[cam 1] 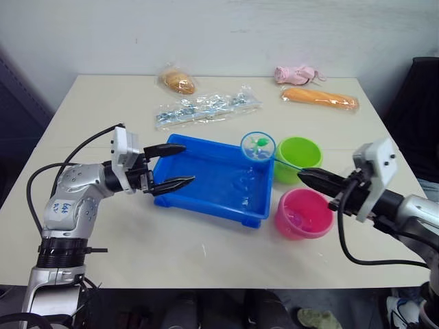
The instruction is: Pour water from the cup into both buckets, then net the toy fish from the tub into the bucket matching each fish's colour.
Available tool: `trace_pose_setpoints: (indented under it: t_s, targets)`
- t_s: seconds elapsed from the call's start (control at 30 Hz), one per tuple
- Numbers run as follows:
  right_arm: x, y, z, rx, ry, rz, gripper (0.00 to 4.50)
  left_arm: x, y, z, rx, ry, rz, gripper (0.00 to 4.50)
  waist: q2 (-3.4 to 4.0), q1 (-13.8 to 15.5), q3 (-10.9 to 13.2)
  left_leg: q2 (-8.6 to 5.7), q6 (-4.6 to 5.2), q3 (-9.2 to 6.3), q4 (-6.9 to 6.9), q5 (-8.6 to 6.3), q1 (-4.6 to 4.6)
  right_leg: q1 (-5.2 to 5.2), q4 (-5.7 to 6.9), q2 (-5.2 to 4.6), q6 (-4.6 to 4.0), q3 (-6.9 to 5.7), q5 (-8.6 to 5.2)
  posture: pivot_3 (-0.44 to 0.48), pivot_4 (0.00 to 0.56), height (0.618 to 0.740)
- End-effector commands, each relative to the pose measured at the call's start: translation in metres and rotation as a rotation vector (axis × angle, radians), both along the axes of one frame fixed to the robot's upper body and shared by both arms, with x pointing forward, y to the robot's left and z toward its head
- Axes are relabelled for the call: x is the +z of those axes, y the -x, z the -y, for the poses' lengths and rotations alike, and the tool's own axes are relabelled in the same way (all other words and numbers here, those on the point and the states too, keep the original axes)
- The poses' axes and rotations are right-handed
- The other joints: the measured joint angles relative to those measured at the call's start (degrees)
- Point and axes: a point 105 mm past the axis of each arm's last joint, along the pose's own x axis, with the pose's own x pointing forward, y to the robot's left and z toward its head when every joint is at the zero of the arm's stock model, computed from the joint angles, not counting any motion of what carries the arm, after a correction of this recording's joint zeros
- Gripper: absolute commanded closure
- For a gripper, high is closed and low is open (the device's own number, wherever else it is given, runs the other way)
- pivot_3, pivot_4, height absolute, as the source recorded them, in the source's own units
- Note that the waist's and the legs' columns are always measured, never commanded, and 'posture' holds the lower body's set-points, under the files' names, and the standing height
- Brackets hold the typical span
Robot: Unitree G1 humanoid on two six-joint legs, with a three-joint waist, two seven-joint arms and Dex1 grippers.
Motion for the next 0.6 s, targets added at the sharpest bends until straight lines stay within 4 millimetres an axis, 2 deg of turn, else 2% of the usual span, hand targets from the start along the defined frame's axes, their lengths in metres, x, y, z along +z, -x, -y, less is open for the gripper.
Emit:
trace_pose_setpoints:
  t_s: [0.03,0.17,0.3,0.43,0.6]
  targets:
    - [0.007,0.004,0.019,-0.070,0.040,0.068,4.50,0.006,0.003,0.003,-0.033,0.002,0.035,0.04,0.00,0.2,0.0,-0.01,0.00,0.00,0.00,0.00,0.00,0.00,0.00,0.01,0.00,0.00,0.00,0.000,0.150,0.740]
    - [0.008,-0.008,0.050,-0.214,0.097,0.118,4.50,0.005,-0.001,0.009,-0.049,0.009,0.046,0.04,0.00,0.2,0.0,-0.08,0.00,0.06,0.01,0.00,0.03,0.00,0.00,0.05,0.00,0.03,0.00,0.000,0.150,0.740]
    - [0.006,-0.019,0.072,-0.293,0.187,0.141,4.50,0.005,-0.003,0.011,-0.057,0.021,0.051,0.04,0.00,0.5,0.0,-0.10,0.02,0.08,0.04,0.02,0.04,0.00,0.01,0.04,0.02,0.06,0.01,0.000,0.150,0.740]
    - [0.004,-0.024,0.082,-0.315,0.264,0.164,4.50,0.000,-0.002,0.011,-0.058,0.020,0.040,0.04,0.00,0.7,0.0,-0.11,0.02,0.17,0.02,0.02,0.02,-0.01,-0.02,0.07,0.02,0.04,0.01,0.000,0.150,0.740]
    - [-0.004,-0.028,0.082,-0.294,0.417,0.212,4.50,-0.003,-0.001,0.010,-0.050,0.022,0.040,0.04,0.00,0.8,0.0,-0.09,0.01,0.35,0.07,0.02,0.02,0.00,0.01,0.05,0.02,0.04,0.01,0.000,0.150,0.740]
